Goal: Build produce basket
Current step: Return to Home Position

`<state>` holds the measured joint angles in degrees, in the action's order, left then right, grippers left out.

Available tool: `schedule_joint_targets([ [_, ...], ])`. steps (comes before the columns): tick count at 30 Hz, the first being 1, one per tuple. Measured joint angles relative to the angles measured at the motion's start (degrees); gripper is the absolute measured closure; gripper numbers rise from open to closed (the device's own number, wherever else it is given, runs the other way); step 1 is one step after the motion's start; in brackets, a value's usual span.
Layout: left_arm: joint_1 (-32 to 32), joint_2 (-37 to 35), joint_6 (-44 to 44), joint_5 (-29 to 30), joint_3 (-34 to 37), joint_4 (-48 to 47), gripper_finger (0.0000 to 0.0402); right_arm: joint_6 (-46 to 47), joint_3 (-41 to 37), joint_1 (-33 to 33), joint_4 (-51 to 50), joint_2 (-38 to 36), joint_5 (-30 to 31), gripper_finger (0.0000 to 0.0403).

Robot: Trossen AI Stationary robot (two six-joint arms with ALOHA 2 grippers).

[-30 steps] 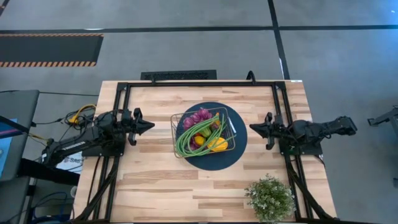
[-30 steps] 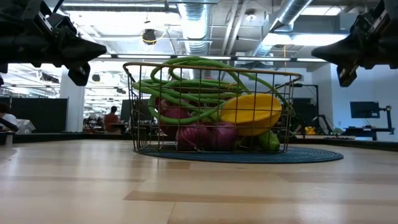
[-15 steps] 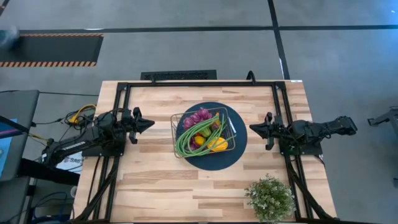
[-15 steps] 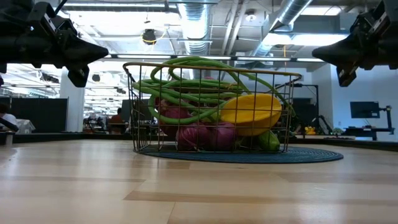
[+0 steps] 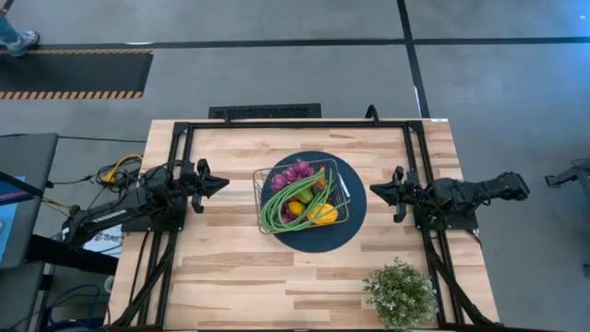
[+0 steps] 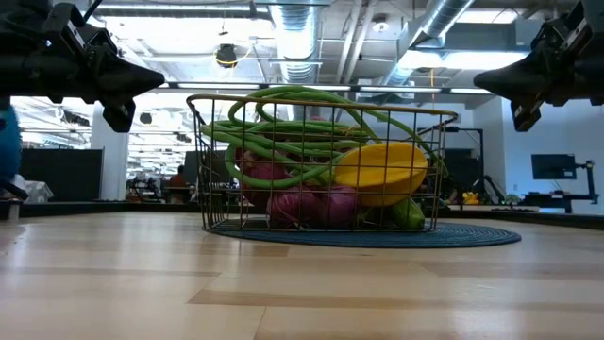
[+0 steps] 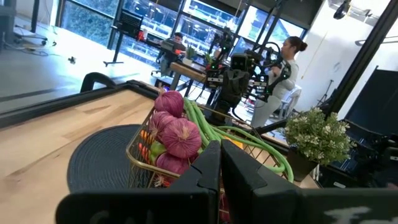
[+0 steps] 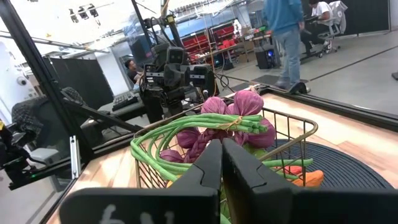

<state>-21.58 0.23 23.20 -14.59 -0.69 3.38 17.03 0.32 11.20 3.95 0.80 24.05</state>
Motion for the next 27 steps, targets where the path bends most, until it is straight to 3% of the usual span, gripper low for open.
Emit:
schedule_joint_targets([
  [27,0.0,0.0,0.2,0.0,0.0,0.0,0.0401,0.0,0.0,0.0,0.0,0.0,0.0,0.0371],
])
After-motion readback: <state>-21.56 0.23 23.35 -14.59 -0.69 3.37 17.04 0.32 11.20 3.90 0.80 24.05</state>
